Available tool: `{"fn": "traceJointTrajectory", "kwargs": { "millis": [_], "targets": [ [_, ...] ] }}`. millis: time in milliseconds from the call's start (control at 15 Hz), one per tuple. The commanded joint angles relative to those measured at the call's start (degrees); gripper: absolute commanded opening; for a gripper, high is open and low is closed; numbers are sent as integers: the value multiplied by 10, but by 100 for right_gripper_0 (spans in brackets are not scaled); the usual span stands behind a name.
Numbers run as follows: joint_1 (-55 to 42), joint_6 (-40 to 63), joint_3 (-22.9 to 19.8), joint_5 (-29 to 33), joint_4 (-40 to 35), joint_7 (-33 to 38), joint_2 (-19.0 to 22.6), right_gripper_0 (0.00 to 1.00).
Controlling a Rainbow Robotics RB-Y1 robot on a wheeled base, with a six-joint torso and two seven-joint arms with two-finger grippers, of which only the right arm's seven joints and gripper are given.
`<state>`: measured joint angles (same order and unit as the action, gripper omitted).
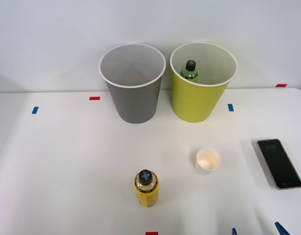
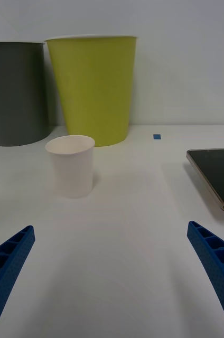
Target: Put cans in the gray bin, plastic bottles in the light green bin
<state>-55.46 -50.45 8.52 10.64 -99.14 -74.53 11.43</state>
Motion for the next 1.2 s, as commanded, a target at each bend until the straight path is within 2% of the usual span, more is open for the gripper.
{"fn": "traceJointTrajectory", "kwargs": {
  "millis": [67, 1200],
  "targets": [
    [0, 0, 0, 0, 0, 0, 0, 100],
    [0, 0, 0, 0, 0, 0, 0, 100]
  ]
}}
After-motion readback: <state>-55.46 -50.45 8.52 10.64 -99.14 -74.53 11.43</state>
